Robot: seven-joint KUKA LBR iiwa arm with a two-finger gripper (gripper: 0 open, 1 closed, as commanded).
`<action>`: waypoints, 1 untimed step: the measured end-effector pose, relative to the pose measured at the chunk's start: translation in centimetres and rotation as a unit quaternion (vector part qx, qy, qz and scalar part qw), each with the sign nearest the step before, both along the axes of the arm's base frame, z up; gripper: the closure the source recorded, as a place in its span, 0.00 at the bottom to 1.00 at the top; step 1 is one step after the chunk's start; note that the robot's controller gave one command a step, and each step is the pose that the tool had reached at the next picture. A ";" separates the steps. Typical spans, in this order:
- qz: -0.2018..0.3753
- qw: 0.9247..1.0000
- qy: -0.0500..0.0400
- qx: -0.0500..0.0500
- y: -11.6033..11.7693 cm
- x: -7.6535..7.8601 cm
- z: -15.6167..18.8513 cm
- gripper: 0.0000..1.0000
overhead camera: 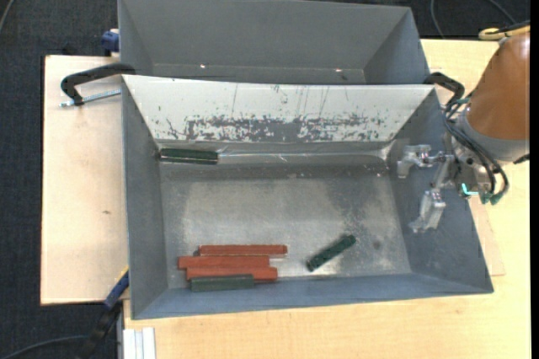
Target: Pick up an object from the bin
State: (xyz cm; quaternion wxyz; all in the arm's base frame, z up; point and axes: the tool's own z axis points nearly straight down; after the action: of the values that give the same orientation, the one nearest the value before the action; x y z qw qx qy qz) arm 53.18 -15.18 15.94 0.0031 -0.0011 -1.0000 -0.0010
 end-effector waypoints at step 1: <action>0.163 0.987 -0.002 0.001 7.7 -0.4 -9.0 0.00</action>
Offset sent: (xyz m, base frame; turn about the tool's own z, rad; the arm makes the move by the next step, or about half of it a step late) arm -0.0038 0.0748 -0.0894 -0.3275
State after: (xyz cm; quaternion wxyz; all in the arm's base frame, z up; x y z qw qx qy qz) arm 52.78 -7.46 6.94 0.0015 0.1624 -0.9867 -0.0019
